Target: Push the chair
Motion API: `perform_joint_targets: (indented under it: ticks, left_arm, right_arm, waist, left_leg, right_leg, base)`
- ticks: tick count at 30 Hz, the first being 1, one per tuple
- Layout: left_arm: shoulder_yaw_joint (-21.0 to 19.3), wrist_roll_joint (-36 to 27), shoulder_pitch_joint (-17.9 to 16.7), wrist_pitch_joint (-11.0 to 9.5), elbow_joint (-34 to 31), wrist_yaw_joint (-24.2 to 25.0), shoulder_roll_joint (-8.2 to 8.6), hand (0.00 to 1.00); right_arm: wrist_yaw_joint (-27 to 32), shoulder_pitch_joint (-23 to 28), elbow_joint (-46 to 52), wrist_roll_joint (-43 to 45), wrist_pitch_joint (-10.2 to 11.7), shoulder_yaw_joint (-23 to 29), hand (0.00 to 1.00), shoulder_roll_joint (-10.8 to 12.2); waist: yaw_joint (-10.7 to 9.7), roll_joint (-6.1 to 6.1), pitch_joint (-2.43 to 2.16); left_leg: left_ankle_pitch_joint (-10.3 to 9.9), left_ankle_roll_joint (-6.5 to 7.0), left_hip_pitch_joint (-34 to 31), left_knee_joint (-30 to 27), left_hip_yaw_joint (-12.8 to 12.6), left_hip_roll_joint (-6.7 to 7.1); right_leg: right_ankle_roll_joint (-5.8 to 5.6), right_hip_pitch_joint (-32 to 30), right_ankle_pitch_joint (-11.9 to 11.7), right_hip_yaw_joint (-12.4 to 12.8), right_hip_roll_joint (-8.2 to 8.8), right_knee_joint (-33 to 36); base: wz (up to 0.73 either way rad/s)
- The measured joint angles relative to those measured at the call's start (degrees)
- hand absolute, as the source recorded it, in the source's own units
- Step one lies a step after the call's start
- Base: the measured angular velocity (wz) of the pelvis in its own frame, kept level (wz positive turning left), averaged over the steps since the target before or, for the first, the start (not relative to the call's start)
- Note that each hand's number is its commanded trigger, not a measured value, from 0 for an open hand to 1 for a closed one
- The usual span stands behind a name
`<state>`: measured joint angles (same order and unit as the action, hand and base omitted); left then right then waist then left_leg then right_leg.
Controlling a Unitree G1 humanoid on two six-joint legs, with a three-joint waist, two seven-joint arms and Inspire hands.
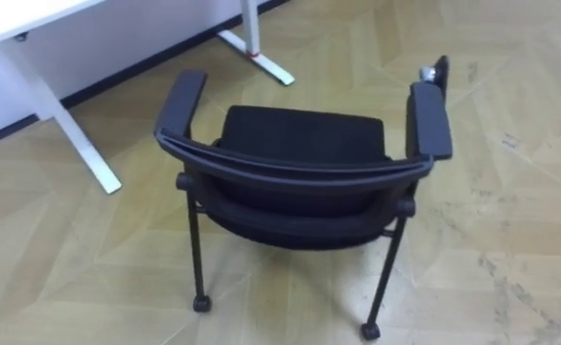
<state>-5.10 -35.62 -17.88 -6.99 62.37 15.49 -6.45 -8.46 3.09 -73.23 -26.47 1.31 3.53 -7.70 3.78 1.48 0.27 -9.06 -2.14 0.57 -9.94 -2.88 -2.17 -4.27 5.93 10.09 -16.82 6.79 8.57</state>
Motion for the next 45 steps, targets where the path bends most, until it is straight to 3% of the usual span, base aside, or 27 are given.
perform_joint_targets:
  ticks: [5, 10, 14, 16, 19, 21, 25, 30, 35, 38, 45]
  left_arm:
    - [-2.6, 1.0, -2.1, -0.1, -1.9, 0.2, 0.03, 0.00]
    - [-6.9, 10.5, -3.7, -0.4, -5.6, -3.9, -0.01, 0.00]
    - [-13.2, 20.9, -4.4, -0.8, -13.3, -11.2, -0.36, 0.00]
    - [-13.8, 26.9, -4.2, -1.1, -17.0, -16.1, -1.33, 0.00]
    - [-15.2, 34.5, -4.3, -2.5, -23.7, -23.2, -2.13, 0.00]
    - [-15.1, 40.3, -4.1, -3.0, -29.0, -28.2, -2.75, 0.00]
    - [-14.7, 45.6, -3.2, -4.7, -38.0, -35.2, -3.32, 0.00]
    - [-12.9, 53.8, -0.7, -6.6, -53.4, -42.4, -3.92, 0.00]
    - [-8.6, 62.0, 0.7, -7.3, -63.0, -44.5, -5.97, 0.00]
    - [-6.6, 68.0, 0.7, -7.4, -68.2, -44.5, -6.30, 0.00]
    - [-2.9, 72.2, 1.6, -7.5, -70.2, -44.5, -6.77, 0.00]
  right_arm:
    - [0.1, -0.9, 0.0, 1.9, 0.5, 0.3, 0.00, -1.2]
    - [1.5, -1.0, -0.5, 3.6, 2.1, 0.3, 0.00, -3.1]
    - [2.8, 0.2, -0.2, 4.9, 3.0, 1.8, 0.00, -4.0]
    - [3.4, -0.1, -0.2, 6.7, 3.2, 2.3, 0.00, -5.0]
    - [4.1, -0.1, -0.1, 9.6, 5.0, 3.0, 0.00, -6.0]
    - [4.7, 0.2, -0.1, 10.1, 5.3, 3.3, 0.00, -6.1]
    - [4.7, 0.1, -0.3, 10.0, 5.4, 3.1, 0.00, -6.0]
    - [4.6, 0.3, -0.6, 10.1, 6.3, 2.2, 0.00, -5.3]
    - [4.5, 0.3, -1.0, 9.7, 6.3, 2.2, 0.00, -5.3]
    - [4.5, 0.4, -2.0, 8.1, 6.3, 2.2, 0.00, -5.3]
    - [4.5, 0.9, -4.4, 6.2, 6.3, 2.1, 0.00, -5.2]
  waist:
    - [1.1, 0.03, -0.03]
    - [1.8, -0.97, -0.01]
    - [3.7, -1.86, 0.35]
    - [4.0, -2.65, 0.59]
    - [4.0, -3.57, 0.33]
    - [3.4, -4.05, 0.31]
    - [2.4, -4.58, 0.13]
    - [1.1, -3.60, 0.14]
    - [-0.6, -3.35, 0.26]
    - [-1.6, -3.50, 0.14]
    - [-3.6, -4.33, -0.32]
  left_leg:
    - [-0.5, -0.27, -1.1, -2.0, 2.4, 0.25]
    - [-0.5, -0.28, -1.9, -3.0, 3.4, 0.47]
    - [-0.6, -0.33, -2.0, -3.5, 3.4, 0.48]
    - [-0.6, -0.32, -2.0, -3.5, 3.4, 0.52]
    - [-0.6, -0.30, -1.7, -3.5, 3.4, 0.56]
    - [-0.6, -0.29, -1.0, -3.3, 3.4, 0.59]
    - [-0.6, -0.29, 0.0, -2.7, 3.4, 0.63]
    - [-0.6, -0.29, 0.0, -2.7, 3.4, 0.69]
    - [-0.6, -0.28, -0.3, -2.8, 3.4, 0.74]
    - [-0.6, -0.28, -0.2, -2.6, 3.3, 0.77]
    - [-0.6, -0.28, 0.6, -1.8, 2.6, 0.71]
  right_leg:
    - [0.06, 0.4, 0.9, -1.6, -0.11, 0.1]
    - [0.08, 1.1, 1.0, -3.5, -0.05, 0.0]
    - [0.11, 1.6, 1.0, -3.9, -0.06, 0.1]
    - [0.11, 1.7, 1.0, -3.9, -0.05, 0.1]
    - [0.10, 2.0, 1.0, -3.5, -0.10, 0.0]
    - [0.07, 2.6, 1.1, -3.5, -0.08, 0.0]
    - [0.07, 3.2, 1.2, -3.2, -0.05, 0.0]
    - [0.06, 3.2, 1.2, -2.4, -0.03, 0.0]
    - [0.07, 3.0, 1.2, -2.8, 0.00, -0.2]
    - [0.09, 3.1, 1.2, -2.3, 0.00, -0.4]
    - [0.09, 3.1, 1.2, -1.3, -0.04, -0.7]
  base:
    - [0.25]
    - [0.24]
    - [0.06]
    - [0.05]
    - [0.00]
    - [0.00]
    - [-0.02]
    - [-0.02]
    - [0.01]
    - [-0.01]
    - [-0.06]
